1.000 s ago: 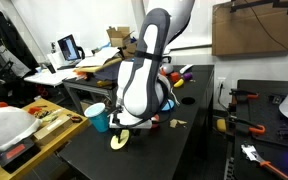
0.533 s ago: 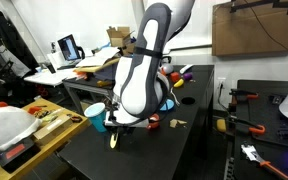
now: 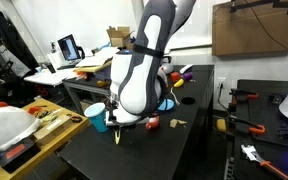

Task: Move the yellow plate to the right.

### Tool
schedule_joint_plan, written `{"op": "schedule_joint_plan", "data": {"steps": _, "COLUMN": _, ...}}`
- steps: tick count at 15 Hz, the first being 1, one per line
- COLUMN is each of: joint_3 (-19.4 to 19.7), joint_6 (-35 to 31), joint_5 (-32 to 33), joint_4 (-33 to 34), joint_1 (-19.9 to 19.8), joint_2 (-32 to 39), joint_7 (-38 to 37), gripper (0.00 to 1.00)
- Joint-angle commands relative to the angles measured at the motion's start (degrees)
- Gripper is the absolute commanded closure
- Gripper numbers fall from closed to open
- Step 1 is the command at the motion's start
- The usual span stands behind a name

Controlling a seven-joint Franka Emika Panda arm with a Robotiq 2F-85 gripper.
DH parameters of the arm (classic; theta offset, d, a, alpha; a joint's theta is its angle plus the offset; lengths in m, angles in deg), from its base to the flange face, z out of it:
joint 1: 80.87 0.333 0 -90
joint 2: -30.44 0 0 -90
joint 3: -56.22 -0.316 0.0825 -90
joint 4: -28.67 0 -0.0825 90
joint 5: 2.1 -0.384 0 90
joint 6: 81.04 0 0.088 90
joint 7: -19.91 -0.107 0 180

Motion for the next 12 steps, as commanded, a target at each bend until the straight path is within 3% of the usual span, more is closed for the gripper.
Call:
{"op": "schedule_joint_plan", "data": {"steps": 1, "joint_3": 12.95, "joint_6": 11.4, "joint_5": 5.52, "joint_4": -1.35, "joint_1": 12.33, "joint_2": -3.89, "joint_7": -7.53, "gripper": 0.98}}
{"op": "schedule_joint_plan", "data": {"steps": 3, "joint_3": 17.45, "joint_6": 18.85, "joint_5": 12.47, "joint_4": 0.12, "joint_1": 16.61, "joint_2": -5.14, "joint_7": -12.18, "gripper": 0.98}}
{"op": "schedule_joint_plan", "data": {"steps": 5, "joint_3": 18.96, "joint_6": 24.69, "joint_5": 19.06, "joint_4": 2.06, "joint_1": 18.43, "joint_2": -6.02, "joint_7": -16.16, "gripper": 0.98}}
{"op": "schedule_joint_plan", "data": {"steps": 12, "joint_3": 12.19, "joint_6": 41.62, "joint_5": 32.19, "joint_4": 11.09, "joint_1": 11.69, "joint_2": -8.63, "joint_7": -18.1, "gripper": 0.98}}
